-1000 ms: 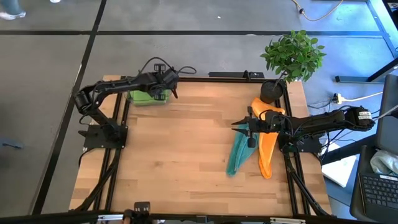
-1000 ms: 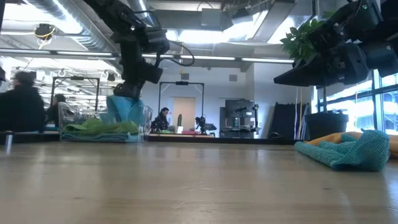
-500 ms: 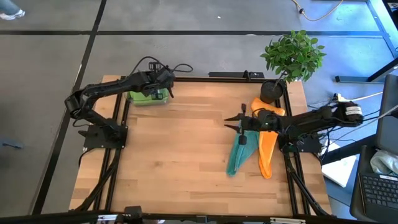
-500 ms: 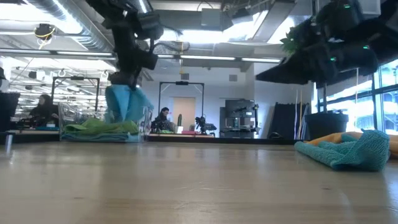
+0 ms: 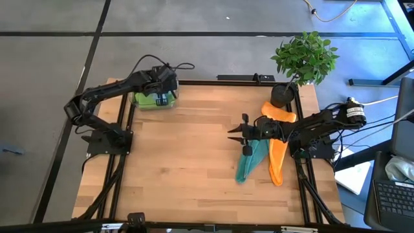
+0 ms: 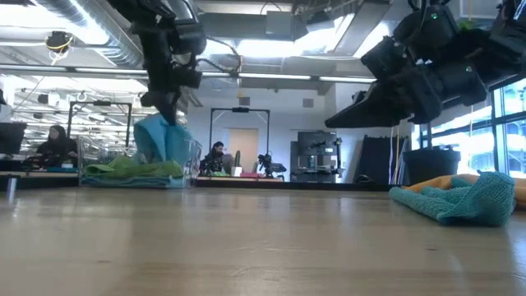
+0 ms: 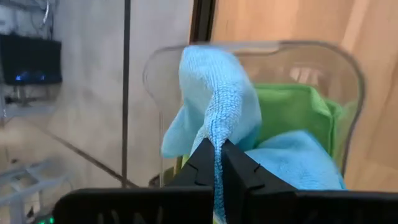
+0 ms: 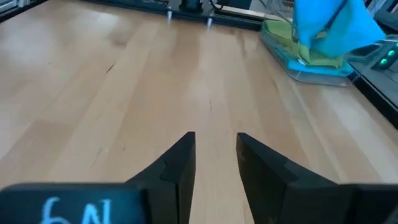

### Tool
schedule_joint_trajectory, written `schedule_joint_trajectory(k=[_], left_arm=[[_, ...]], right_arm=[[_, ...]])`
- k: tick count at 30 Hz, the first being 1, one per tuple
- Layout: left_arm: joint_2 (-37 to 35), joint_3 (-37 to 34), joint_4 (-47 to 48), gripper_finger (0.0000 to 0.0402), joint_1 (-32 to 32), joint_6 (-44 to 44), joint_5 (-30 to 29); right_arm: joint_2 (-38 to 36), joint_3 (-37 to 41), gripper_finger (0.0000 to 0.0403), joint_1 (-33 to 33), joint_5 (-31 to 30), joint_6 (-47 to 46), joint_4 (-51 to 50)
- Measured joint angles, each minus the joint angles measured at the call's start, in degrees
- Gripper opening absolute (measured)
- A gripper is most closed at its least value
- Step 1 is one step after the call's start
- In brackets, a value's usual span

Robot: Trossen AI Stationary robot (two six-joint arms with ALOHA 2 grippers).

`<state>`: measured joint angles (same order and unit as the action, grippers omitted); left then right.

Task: Fold microfiber towels
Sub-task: Stack the light blue microfiber cloth on top of the green microfiber cloth in the transparent bin

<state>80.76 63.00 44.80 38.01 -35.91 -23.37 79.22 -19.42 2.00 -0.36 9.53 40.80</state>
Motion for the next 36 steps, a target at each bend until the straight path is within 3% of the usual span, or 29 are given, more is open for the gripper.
schedule_joint_trajectory(k=[7,14,22,30,36], left_arm=[[-4.23,0.0,-1.7,0.0,0.14,-0.21,0.26],[-8.98,0.0,1.21,0.0,0.12,1.28,3.55],[-14.34,0.0,3.07,0.0,-0.52,1.68,11.27],[-19.84,0.0,3.03,0.0,-3.45,4.06,17.24],[-23.25,0.0,3.74,0.0,-7.14,5.74,17.04]], right_arm=[[-0.01,-4.8,0.0121,1.01,-6.04,12.37,1.92],[6.65,-22.83,0.0157,3.8,-5.64,14.47,-10.3],[19.8,-42.48,0.021,6.72,-4.07,16.64,-12.95],[33.24,-66.14,0.0218,9.84,-0.57,19.65,-26.76],[40.11,-78.47,0.0218,12.47,-0.43,19.98,-36.56]])
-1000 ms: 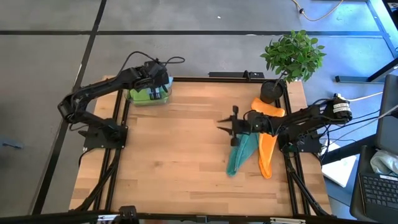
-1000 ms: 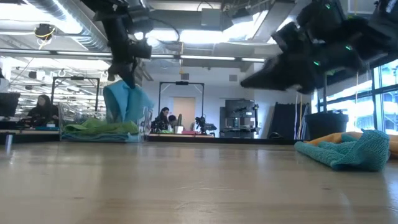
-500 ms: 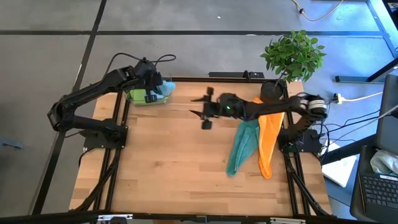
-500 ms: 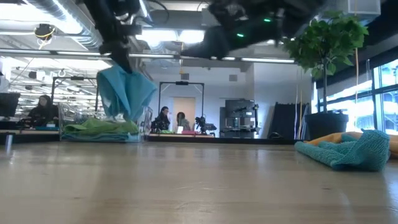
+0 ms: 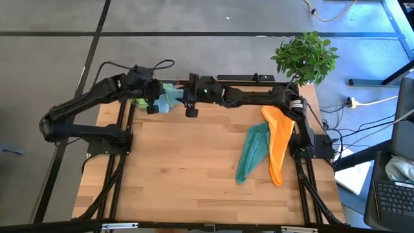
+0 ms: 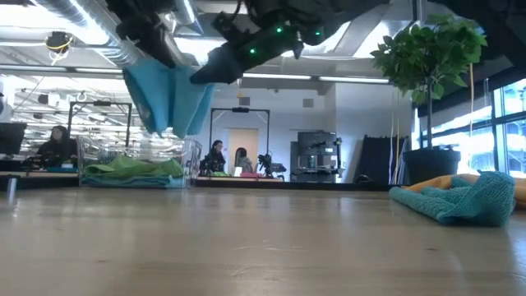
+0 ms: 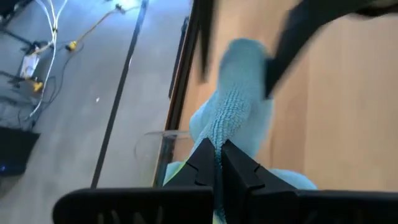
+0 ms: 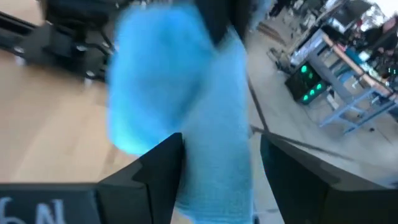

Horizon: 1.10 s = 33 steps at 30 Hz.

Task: Fold microfiber towels
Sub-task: Stack the light blue microfiber cloth on top of the green microfiber cloth in the transparent bin

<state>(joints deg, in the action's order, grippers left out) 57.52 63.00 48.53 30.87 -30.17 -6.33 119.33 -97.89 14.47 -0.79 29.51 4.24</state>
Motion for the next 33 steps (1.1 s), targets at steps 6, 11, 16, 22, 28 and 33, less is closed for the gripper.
schedule_joint_trajectory(k=[6,11,16,22,28,33], left_arm=[[-1.27,0.0,1.33,0.0,-2.85,2.64,0.96],[-1.33,0.0,5.14,0.0,-3.5,4.63,-3.64],[-1.33,0.0,6.84,0.0,-3.56,6.76,-5.05],[-1.33,0.0,7.55,0.0,-3.56,8.83,-4.98],[-1.27,0.0,11.32,0.0021,-3.56,11.94,-5.42],[-1.31,-3.86,12.13,0.0076,-3.51,15.93,-5.45]], right_arm=[[0.78,-2.25,0.0207,1.52,3.75,-0.67,-2.28],[0.78,-2.23,0.0141,1.56,7.76,0.28,-2.86],[0.78,-2.23,0.0028,0.65,9.9,4.35,-4.17],[0.78,-2.23,0.0016,-0.01,9.63,7.08,-4.47],[0.78,-2.64,0.0009,0.1,9.53,9.06,-4.25],[0.78,-2.64,0.0006,0.09,9.51,10.02,-4.45]])
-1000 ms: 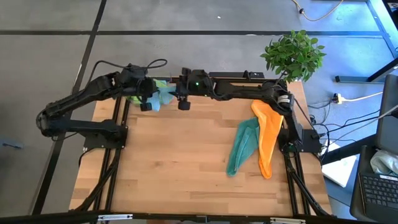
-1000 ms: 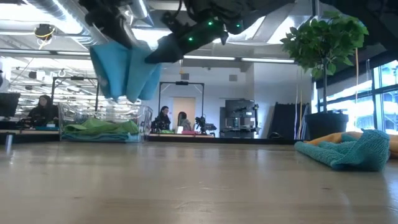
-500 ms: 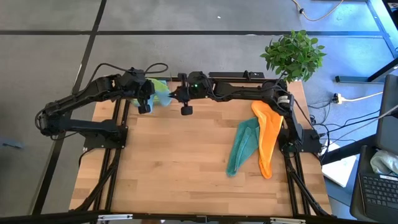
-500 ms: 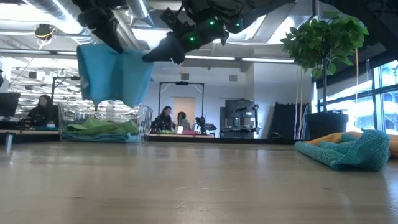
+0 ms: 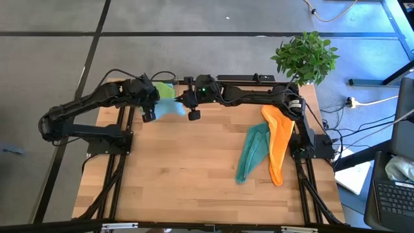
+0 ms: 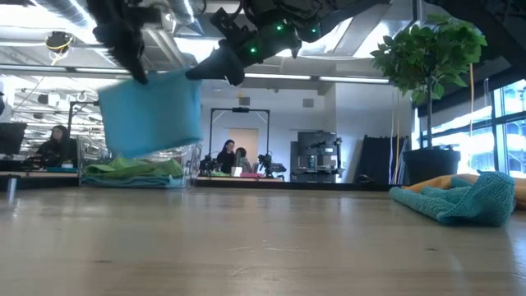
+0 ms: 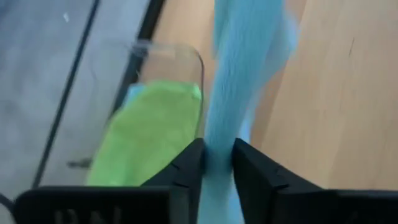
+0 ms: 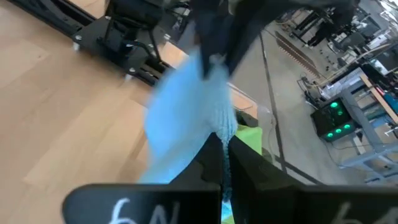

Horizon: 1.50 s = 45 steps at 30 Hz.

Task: Fold microfiber towels
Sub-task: Stack the light blue microfiber cloth on top of the green microfiber cloth in the transparent bin

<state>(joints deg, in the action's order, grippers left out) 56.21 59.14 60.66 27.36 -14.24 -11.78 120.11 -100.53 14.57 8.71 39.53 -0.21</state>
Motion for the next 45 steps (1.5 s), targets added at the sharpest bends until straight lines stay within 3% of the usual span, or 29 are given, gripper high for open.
schedule_joint_trajectory(k=[5,9,17,22,29,39,45], left_arm=[[0.04,-7.09,-3.05,0.0123,0.01,0.82,-0.03],[0.02,-10.32,-7.4,0.0136,-0.01,1.64,0.38],[-0.98,-10.63,-15.22,0.0138,-0.01,1.68,9.5],[-1.18,-10.63,-15.36,0.0138,0.49,0.43,11.94],[-1.2,-10.63,-16.63,0.0138,4.52,0.64,24.93],[-0.51,-10.64,-19.08,0.0138,6.91,3.48,24.63],[3.55,-10.63,-20.48,0.0138,6.81,6.24,27.87]], right_arm=[[0.0,0.0,0.0006,0.02,-0.02,0.02,-0.66],[0.0,0.0,0.0006,0.0,-0.02,0.2,-1.63],[0.0,0.0,0.0006,0.0,-0.02,1.13,-4.96],[0.0,0.0,0.0006,0.0,-0.02,2.8,-5.25],[0.0,0.0,0.0006,0.0,-0.02,2.99,-5.79],[0.0,0.0,0.0008,-0.13,0.38,3.08,-6.61],[0.0,0.0,0.0008,-0.14,0.62,3.22,-6.84]])
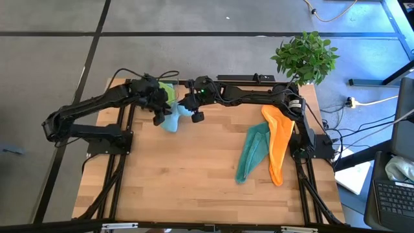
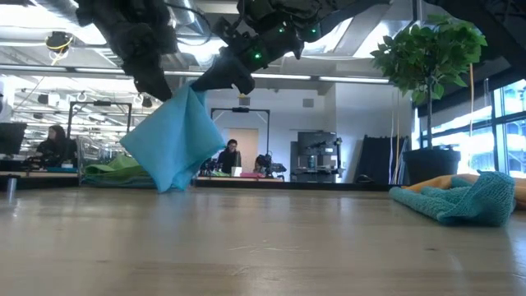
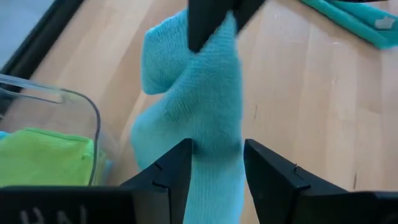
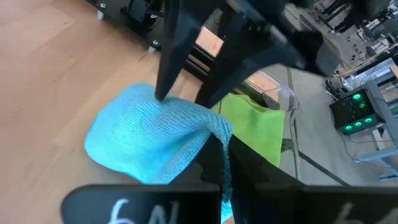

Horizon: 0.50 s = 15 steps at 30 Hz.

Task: Fold microfiber towels
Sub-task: Stack the light blue microfiber cloth on top of the green microfiber cloth in the transparent bin

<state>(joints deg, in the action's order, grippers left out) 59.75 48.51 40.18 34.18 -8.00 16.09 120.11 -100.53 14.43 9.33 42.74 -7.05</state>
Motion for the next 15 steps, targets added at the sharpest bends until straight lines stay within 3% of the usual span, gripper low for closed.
schedule_joint_trajectory(k=[10,15], left_arm=[[8.14,-0.01,-0.98,0.0138,-0.88,2.47,0.18],[8.98,-0.02,-3.93,0.0138,-2.01,4.29,2.04]], right_arm=[[0.0,0.0,0.0009,0.28,0.89,0.02,-2.31],[0.0,0.0,0.0009,1.03,0.87,-0.25,-2.31]])
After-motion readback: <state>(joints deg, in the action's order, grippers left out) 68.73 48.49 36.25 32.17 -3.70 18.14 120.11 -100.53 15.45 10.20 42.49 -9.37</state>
